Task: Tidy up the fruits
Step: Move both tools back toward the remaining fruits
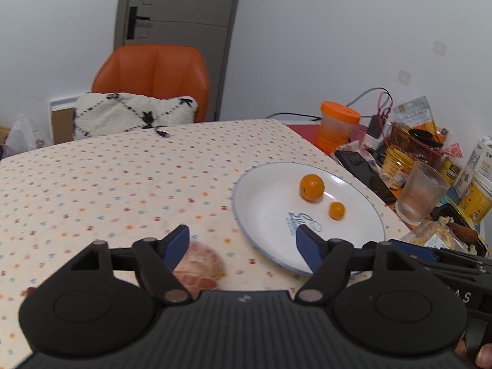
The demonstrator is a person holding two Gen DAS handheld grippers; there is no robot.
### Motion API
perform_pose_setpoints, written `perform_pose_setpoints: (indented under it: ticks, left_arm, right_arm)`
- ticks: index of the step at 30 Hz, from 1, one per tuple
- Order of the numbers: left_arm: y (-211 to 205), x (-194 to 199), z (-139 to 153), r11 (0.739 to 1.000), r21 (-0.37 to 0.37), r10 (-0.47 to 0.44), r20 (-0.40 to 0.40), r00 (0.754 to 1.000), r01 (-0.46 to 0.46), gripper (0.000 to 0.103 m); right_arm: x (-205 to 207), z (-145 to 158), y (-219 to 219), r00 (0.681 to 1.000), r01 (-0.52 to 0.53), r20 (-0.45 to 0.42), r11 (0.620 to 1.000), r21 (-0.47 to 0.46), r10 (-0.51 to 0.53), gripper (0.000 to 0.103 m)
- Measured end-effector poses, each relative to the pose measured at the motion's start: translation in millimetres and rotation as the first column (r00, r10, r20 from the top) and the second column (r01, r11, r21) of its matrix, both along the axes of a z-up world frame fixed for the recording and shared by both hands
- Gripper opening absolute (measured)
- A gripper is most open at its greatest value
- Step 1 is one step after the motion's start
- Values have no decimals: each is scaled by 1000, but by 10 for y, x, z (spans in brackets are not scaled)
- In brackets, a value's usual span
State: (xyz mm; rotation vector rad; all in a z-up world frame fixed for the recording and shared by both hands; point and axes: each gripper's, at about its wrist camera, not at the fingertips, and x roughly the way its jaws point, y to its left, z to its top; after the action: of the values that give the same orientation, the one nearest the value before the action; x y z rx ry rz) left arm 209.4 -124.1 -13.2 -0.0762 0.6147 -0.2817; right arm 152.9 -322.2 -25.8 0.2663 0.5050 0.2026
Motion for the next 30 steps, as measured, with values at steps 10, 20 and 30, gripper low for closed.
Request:
perform_pose_setpoints:
  ticks: [10,20,30]
  left_arm:
    - [373,-208,78,996,6,93,21,995,-93,82]
    - [723,-457,58,988,13,153,23,988,-153,87]
    - [1118,-678,-17,975,-14,222,9,975,-222,87]
  right_arm:
    - [-58,13,249,999,-44,0,999,-3,44,58]
    - [-210,61,555,997,-69,28,997,-17,70,79]
    - [-263,43,876,993,-116,11,992,-42,116,80]
